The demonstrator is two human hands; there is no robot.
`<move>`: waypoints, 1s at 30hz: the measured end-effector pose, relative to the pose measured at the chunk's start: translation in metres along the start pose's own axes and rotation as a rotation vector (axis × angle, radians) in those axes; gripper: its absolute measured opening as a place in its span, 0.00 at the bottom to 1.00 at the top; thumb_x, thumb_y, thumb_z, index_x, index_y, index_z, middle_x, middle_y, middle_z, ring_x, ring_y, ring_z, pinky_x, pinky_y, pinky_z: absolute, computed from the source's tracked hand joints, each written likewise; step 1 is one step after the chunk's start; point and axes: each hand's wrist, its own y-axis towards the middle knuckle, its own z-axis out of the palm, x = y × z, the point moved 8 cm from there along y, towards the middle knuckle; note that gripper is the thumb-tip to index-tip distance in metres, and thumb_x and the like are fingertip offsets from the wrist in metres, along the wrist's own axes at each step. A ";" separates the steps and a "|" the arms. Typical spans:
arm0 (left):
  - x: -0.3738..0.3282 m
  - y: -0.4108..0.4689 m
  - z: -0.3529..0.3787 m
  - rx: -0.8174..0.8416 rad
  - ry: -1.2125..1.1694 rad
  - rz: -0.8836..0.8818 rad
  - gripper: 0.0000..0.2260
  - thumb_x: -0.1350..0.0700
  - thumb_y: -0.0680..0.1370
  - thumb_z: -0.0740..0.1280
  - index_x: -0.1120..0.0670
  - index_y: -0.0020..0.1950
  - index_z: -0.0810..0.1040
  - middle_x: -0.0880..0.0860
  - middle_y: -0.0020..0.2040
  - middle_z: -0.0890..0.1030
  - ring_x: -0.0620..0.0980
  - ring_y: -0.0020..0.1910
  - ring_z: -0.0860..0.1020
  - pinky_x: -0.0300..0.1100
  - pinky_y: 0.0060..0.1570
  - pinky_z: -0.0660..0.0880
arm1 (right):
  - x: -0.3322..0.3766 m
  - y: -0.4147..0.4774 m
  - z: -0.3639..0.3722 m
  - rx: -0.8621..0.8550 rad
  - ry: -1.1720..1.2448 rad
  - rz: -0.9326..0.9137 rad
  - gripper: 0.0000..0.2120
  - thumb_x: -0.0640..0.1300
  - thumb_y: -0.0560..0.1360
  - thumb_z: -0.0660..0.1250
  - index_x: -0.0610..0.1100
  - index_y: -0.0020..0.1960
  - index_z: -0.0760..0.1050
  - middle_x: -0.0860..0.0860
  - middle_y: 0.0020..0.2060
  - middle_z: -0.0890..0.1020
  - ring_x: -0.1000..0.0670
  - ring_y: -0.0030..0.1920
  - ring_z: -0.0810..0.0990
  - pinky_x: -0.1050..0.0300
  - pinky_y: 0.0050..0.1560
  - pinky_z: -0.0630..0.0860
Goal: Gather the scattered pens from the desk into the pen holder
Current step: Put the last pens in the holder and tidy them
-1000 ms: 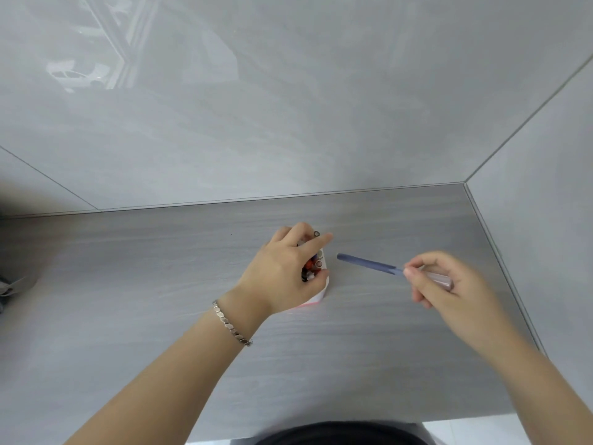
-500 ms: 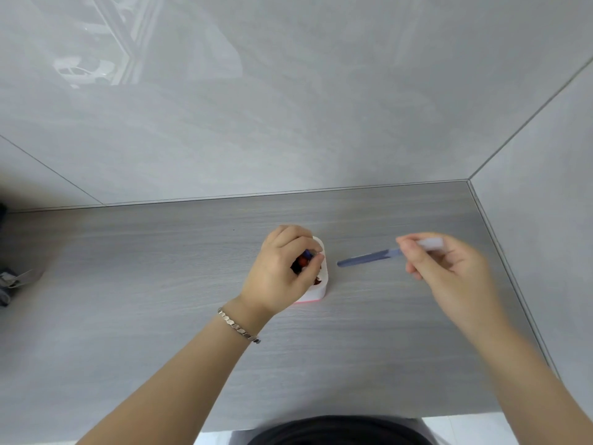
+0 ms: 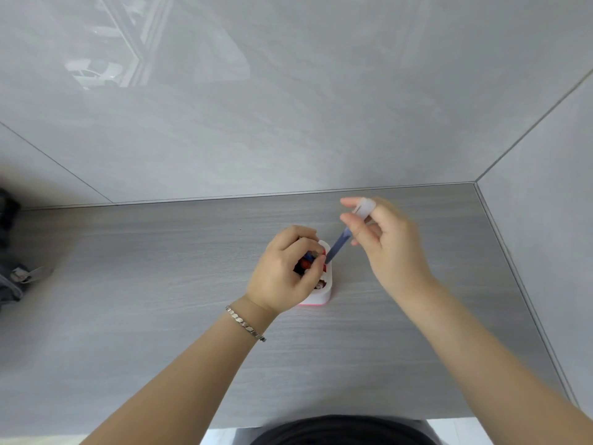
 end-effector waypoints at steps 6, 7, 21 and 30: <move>-0.002 0.000 0.006 0.000 0.044 0.005 0.07 0.58 0.72 0.64 0.60 0.41 0.79 0.60 0.48 0.78 0.51 0.45 0.77 0.47 0.45 0.76 | 0.004 -0.018 -0.003 -0.119 -0.047 -0.162 0.13 0.53 0.71 0.63 0.55 0.55 0.69 0.43 0.33 0.81 0.48 0.34 0.76 0.66 0.41 0.73; -0.002 -0.001 0.005 -0.010 0.053 0.001 0.07 0.57 0.72 0.64 0.60 0.41 0.79 0.60 0.49 0.78 0.51 0.44 0.76 0.44 0.45 0.75 | 0.000 -0.018 -0.007 -0.172 0.001 -0.132 0.11 0.56 0.71 0.64 0.58 0.52 0.69 0.41 0.34 0.82 0.47 0.33 0.78 0.60 0.41 0.75; -0.007 0.000 0.004 -0.021 0.045 0.026 0.05 0.58 0.70 0.65 0.60 0.41 0.78 0.62 0.51 0.75 0.49 0.47 0.74 0.43 0.45 0.75 | -0.030 -0.021 0.031 -0.031 -0.179 -0.195 0.13 0.49 0.76 0.60 0.45 0.53 0.78 0.44 0.40 0.83 0.52 0.43 0.76 0.67 0.47 0.71; 0.036 -0.048 0.003 0.104 -0.115 -0.401 0.47 0.43 0.58 0.76 0.43 0.69 0.52 0.43 0.69 0.61 0.43 0.69 0.63 0.35 0.67 0.64 | -0.049 -0.033 0.024 -0.060 -0.205 -0.123 0.08 0.44 0.71 0.65 0.43 0.46 0.81 0.47 0.38 0.82 0.54 0.42 0.75 0.66 0.46 0.71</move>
